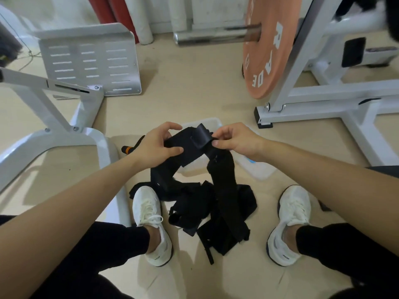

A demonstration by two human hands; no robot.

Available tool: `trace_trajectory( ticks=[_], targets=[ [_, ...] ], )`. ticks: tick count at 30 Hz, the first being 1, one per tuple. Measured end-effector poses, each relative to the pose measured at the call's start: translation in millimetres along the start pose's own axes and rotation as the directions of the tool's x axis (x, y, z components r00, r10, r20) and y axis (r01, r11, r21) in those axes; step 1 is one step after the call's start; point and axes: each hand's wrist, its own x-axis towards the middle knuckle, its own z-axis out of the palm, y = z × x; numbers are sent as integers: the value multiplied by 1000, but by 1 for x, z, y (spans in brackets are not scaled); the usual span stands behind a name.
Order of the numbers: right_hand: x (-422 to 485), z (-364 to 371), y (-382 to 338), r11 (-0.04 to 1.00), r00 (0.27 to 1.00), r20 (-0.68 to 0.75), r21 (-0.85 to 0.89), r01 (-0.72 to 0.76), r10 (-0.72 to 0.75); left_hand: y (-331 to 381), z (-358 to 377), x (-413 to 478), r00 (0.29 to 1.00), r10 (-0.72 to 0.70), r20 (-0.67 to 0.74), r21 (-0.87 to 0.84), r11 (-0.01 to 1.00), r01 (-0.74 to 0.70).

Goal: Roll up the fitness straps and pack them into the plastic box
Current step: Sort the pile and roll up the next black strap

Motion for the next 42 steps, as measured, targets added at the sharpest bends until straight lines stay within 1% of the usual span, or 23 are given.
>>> trace_trajectory(
  ticks=[1, 2, 4, 5, 8, 10, 12, 14, 15, 17, 18, 19, 20, 23, 25, 28, 30, 32, 33, 35, 36, 39, 42],
  targets=[
    [-3, -3, -11, 1000, 1000, -2, -25, 16, -16, 6, -3, 2, 1000, 12, 6, 19, 1000, -12],
    [-5, -6, -23, 999, 999, -6, -43, 31, -32, 13, -7, 3, 999, 23, 38, -13, 1000, -22],
    [-9, -13, -47, 995, 998, -13, -74, 61, -62, 29, -15, 4, 992, 71, 104, -145, 988, -55],
    [-12, -16, -59, 993, 997, -20, -94, 78, -80, 39, -20, 5, 988, 111, 111, -182, 979, -90],
    [-22, -21, -91, 979, 990, -38, -161, 125, -133, 71, -35, 6, 971, 236, 48, -150, 962, -226],
    [-25, -24, -105, 969, 986, -58, -203, 141, -156, 83, -41, 8, 962, 270, 48, -129, 956, -262],
    [-28, -28, -114, 957, 981, -81, -250, 149, -174, 81, -43, 12, 967, 243, 79, -86, 968, -236],
    [-31, -32, -114, 953, 983, -73, -268, 144, -170, 75, -39, 14, 978, 188, 89, -74, 981, -182],
    [-33, -34, -111, 955, 985, -62, -260, 140, -161, 72, -35, 14, 980, 157, 123, -95, 985, -146],
    [-37, -34, -105, 967, 989, -61, -226, 121, -138, 68, -25, 12, 959, 124, 256, -136, 986, -91],
    [-38, -33, -102, 971, 989, -69, -209, 114, -131, 66, -19, 11, 939, 128, 318, -125, 988, -93],
    [-38, -32, -99, 975, 988, -79, -194, 112, -129, 65, -12, 10, 927, 144, 348, -109, 988, -112],
    [-37, -33, -96, 976, 988, -86, -187, 112, -129, 62, -4, 12, 927, 168, 335, -104, 985, -141],
    [-31, -35, -88, 971, 983, -126, -216, 107, -136, 58, 10, 18, 951, 240, 192, -142, 966, -215],
    [-26, -39, -82, 959, 972, -197, -275, 70, -127, 59, 6, 23, 962, 248, 117, -156, 961, -229],
    [-22, -47, -75, 954, 932, -351, -298, -20, -90, 62, -9, 29, 985, 163, 52, -198, 969, -150],
    [-22, -51, -73, 980, 914, -406, -188, -71, -12, 66, -16, 28, 994, 70, 81, -214, 976, -51],
    [-23, -51, -74, 995, 933, -355, -57, -77, 52, 68, -18, 26, 985, -40, 167, -194, 978, 73],
    [-23, -50, -75, 997, 947, -315, -21, -79, 68, 69, -18, 26, 974, -88, 208, -195, 972, 130],
    [-22, -45, -79, 997, 961, -267, 2, -81, 78, 69, -19, 23, 954, -137, 266, -224, 954, 199],
    [-22, -43, -81, 997, 964, -255, 13, -78, 79, 69, -19, 22, 953, -140, 268, -252, 945, 209],
    [-23, -40, -86, 998, 978, -200, 17, -57, 59, 73, -19, 19, 978, -117, 174, -308, 937, 167],
    [-29, -39, -91, 997, 985, -172, -71, -30, 17, 77, -20, 15, 992, -93, 84, -282, 953, 113]
  ],
)
